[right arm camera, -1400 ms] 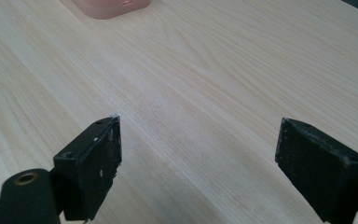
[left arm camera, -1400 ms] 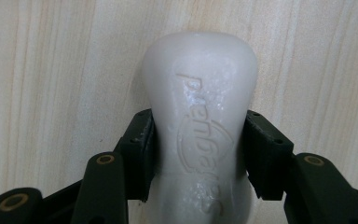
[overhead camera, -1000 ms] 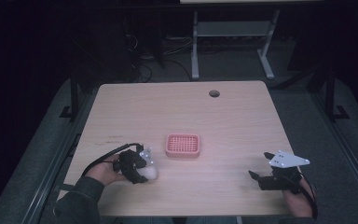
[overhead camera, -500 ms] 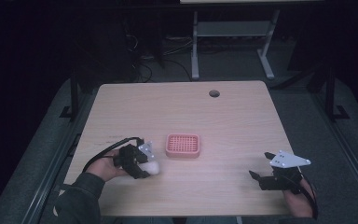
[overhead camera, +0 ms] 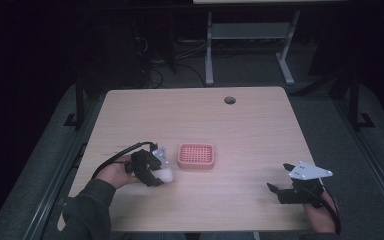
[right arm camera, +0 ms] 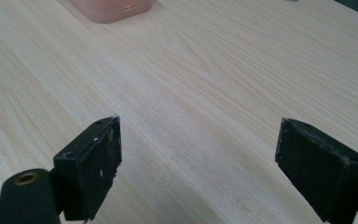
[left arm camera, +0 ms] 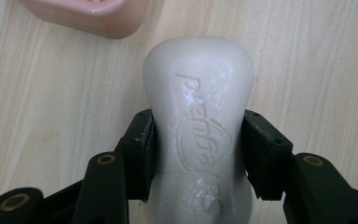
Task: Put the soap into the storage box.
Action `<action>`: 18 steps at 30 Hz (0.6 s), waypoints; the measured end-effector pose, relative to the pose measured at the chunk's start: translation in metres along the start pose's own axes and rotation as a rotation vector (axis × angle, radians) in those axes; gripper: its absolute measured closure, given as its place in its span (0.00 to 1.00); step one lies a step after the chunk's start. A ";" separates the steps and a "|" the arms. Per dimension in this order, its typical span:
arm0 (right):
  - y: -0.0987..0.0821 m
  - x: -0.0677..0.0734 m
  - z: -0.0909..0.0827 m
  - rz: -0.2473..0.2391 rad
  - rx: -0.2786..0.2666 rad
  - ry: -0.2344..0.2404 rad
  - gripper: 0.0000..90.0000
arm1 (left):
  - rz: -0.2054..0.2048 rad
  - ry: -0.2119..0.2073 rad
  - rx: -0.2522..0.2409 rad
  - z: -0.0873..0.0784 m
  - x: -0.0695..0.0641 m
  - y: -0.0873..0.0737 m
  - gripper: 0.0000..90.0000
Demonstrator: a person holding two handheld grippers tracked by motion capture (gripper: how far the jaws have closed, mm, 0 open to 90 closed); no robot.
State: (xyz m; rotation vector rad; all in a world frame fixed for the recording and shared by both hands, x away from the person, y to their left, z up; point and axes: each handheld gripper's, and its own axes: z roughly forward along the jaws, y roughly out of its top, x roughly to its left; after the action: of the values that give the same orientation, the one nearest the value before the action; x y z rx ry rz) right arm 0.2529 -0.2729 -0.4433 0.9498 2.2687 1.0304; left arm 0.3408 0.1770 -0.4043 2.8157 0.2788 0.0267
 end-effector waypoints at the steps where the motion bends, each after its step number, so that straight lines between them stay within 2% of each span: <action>1: 0.000 0.000 0.000 0.000 0.000 0.000 0.15 | 0.004 0.002 0.004 0.000 0.001 0.002 0.55; 18: -0.001 -0.002 -0.001 0.005 -0.009 0.003 0.15 | 0.026 -0.005 -0.013 -0.005 0.012 0.020 0.55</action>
State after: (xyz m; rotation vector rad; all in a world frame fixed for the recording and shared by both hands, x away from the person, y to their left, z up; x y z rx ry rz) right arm 0.2530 -0.2752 -0.4436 0.9509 2.2635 1.0434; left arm 0.3564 0.1622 -0.3936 2.8059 0.2400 0.0270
